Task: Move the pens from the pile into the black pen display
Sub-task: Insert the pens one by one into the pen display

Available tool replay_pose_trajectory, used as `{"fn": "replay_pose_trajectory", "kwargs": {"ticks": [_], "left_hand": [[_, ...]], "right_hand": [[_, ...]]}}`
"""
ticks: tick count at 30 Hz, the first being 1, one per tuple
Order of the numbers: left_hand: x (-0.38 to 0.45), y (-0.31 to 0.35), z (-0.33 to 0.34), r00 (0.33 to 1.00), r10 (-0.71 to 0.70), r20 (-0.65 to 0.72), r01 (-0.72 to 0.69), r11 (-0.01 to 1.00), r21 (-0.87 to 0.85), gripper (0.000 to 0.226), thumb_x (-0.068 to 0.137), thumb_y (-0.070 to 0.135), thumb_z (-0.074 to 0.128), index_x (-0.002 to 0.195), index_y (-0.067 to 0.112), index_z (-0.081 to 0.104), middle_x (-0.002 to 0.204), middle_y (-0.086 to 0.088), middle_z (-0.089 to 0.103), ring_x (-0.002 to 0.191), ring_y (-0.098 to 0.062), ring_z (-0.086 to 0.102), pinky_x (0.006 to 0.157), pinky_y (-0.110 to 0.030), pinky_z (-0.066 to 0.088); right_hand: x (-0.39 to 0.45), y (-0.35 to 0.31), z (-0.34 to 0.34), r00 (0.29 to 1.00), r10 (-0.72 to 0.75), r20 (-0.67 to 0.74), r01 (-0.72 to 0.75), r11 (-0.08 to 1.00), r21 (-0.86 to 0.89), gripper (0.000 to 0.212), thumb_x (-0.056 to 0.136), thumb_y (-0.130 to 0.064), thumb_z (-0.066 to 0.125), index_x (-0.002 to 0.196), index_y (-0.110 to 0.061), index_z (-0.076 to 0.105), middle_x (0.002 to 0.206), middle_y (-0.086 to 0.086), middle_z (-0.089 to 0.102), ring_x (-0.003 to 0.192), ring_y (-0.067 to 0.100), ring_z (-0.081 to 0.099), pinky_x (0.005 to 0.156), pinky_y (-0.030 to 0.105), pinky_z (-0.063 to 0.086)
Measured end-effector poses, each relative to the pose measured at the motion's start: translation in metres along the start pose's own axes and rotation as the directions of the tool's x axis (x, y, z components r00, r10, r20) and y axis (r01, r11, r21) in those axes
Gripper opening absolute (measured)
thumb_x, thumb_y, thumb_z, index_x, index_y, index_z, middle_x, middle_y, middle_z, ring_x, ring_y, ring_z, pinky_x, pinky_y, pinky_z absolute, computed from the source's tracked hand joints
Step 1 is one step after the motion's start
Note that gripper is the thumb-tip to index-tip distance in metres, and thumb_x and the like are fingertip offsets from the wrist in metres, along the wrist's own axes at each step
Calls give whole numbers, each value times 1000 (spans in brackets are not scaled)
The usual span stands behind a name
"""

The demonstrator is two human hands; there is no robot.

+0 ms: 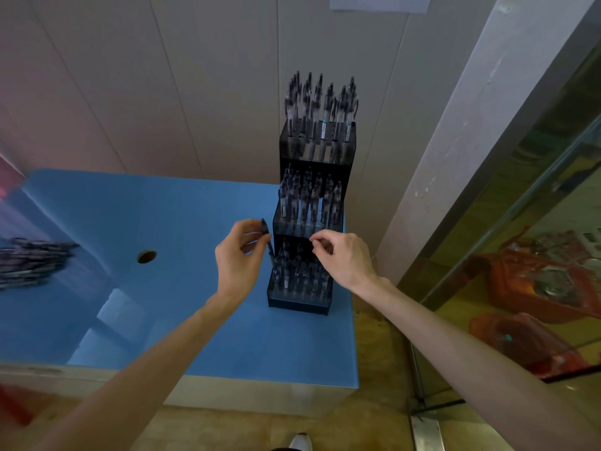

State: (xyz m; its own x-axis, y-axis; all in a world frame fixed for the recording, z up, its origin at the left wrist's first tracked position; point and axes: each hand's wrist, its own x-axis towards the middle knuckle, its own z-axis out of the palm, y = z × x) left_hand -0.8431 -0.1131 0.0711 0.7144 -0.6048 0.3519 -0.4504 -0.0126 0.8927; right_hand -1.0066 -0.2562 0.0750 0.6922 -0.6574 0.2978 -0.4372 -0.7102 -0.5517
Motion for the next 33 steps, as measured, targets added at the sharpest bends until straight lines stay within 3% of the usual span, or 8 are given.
{"fn": "replay_pose_trajectory", "kwargs": {"ticks": [9,12,16,19,21,24,28,33], "left_hand": [[-5,-4,4,999,-21,38,22,1000,-16,17,96,9,68,112,15,64,106,12,72,98,-3,70,87,-24,58],[-3,-4,5,999,-6,32,7,1000,-29,20,98,9,66,116,16,63,109,10,71,102,-5,70,88,-24,57],[-1,-6,3,1000,-8,22,8,1000,-6,23,99,10,65,121,16,66,111,9,71,102,-5,69,88,-23,57],[-3,-6,5,1000,-21,20,21,1000,-2,21,98,10,66,118,18,66,110,12,71,101,-3,69,88,-23,57],[-4,-4,6,999,-42,22,42,999,-4,21,98,11,66,117,19,66,110,14,70,101,-2,68,87,-22,57],[-6,-3,8,998,-60,20,60,998,-16,21,98,10,66,116,19,66,108,13,71,101,-2,68,86,-21,56],[-8,-5,5,996,-92,-3,92,995,-31,20,97,10,67,115,17,67,107,11,71,100,-3,69,86,-22,57],[-9,-10,-1,995,-102,1,102,994,-29,20,96,9,67,115,16,67,107,10,72,99,-3,69,86,-22,57]], "right_hand": [[-2,0,-2,1000,-7,0,7,1000,11,18,100,-27,63,111,-22,77,92,-11,77,65,-2,63,61,16,52],[-4,1,-4,999,-25,-24,24,1000,-4,18,100,-27,63,110,-22,77,93,-10,77,70,1,66,66,24,58],[-1,-9,-4,957,-273,-95,260,957,-128,20,98,-18,66,116,-16,75,108,-4,76,92,11,72,79,30,61],[19,-30,-2,892,-428,143,450,870,-202,30,98,-19,65,127,-17,70,124,-4,71,107,17,70,85,36,58],[34,-44,2,847,-431,311,513,816,-266,31,99,-20,63,129,-18,68,127,-3,68,106,23,69,81,41,57],[48,-53,6,832,-351,429,514,779,-358,26,98,-21,61,122,-19,72,116,-1,70,100,27,69,77,41,55],[52,-51,11,808,-351,472,553,729,-404,20,99,-23,60,113,-20,74,106,-1,72,95,26,69,74,42,57],[53,-48,6,885,-305,352,413,864,-287,22,101,-33,61,112,-21,76,108,-4,75,99,21,70,79,35,53]]}}
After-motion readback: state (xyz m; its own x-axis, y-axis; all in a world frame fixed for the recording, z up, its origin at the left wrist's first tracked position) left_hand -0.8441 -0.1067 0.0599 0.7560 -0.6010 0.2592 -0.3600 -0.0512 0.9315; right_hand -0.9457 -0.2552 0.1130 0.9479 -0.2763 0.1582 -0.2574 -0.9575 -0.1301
